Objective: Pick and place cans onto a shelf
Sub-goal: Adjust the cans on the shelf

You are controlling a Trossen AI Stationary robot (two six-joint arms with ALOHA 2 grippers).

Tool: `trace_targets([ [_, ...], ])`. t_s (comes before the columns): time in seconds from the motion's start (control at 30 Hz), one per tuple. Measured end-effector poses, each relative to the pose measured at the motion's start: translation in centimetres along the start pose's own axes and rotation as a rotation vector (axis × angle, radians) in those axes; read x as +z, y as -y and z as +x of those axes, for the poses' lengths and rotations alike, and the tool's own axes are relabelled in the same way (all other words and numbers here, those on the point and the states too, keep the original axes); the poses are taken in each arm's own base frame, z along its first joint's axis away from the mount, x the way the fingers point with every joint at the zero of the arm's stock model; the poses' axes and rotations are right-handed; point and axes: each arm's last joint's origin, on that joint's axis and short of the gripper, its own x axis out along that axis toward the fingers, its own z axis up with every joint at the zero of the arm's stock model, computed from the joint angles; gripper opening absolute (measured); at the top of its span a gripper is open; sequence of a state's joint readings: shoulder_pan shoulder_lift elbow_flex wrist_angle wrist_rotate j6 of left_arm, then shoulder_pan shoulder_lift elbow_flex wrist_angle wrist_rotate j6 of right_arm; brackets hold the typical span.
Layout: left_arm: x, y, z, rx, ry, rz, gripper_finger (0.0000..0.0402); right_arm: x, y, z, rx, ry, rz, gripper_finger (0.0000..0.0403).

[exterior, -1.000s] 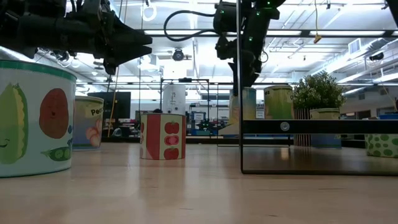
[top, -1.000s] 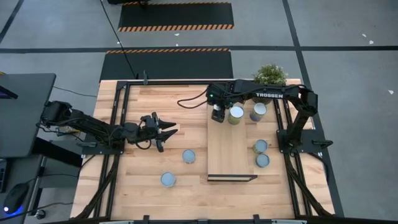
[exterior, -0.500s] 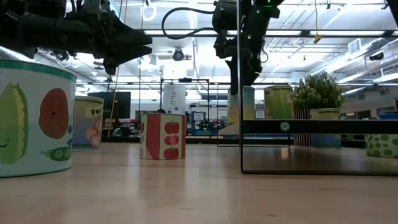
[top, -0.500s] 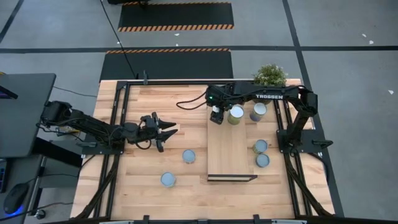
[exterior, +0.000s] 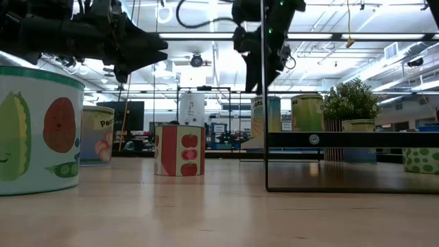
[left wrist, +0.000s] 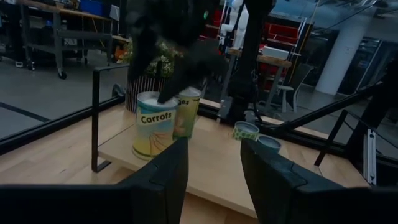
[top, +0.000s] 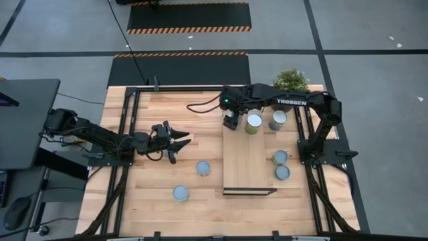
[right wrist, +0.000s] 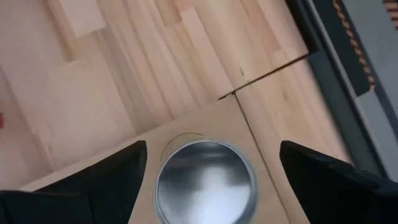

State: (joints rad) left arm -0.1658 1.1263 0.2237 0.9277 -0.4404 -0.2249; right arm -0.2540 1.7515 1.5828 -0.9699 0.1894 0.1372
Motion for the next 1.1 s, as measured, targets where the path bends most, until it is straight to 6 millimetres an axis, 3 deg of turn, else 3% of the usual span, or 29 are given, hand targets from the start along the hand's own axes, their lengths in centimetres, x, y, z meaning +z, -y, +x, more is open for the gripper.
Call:
trace_targets([
  [0.13, -0.2, 0.0, 0.0, 0.004, -0.018, 0.008, 0.0153, 0.3, -0.7, -2.1, -0.001, 0.013, -0.077, 0.0375],
  [0.47, -0.3, -0.1, 0.0, 0.006, -0.026, -0.023, 0.0153, -3.1, -4.7, -5.7, -0.110, -0.039, -0.249, 0.0375],
  [0.7, -0.3, -0.1, 0.0, 0.008, -0.032, -0.043, 0.0153, -7.5, -5.3, -5.7, -0.194, 0.004, -0.299, 0.0375],
  [0.87, -0.3, -0.1, 0.0, 0.008, -0.031, -0.045, 0.0153, -11.1, -4.4, -4.5, -0.323, 0.051, -0.346, 0.0375],
  [1.1, -0.3, -0.1, 0.0, 0.008, -0.031, -0.045, 0.0153, -14.5, -3.3, -3.2, -0.335, 0.071, -0.348, 0.0375],
])
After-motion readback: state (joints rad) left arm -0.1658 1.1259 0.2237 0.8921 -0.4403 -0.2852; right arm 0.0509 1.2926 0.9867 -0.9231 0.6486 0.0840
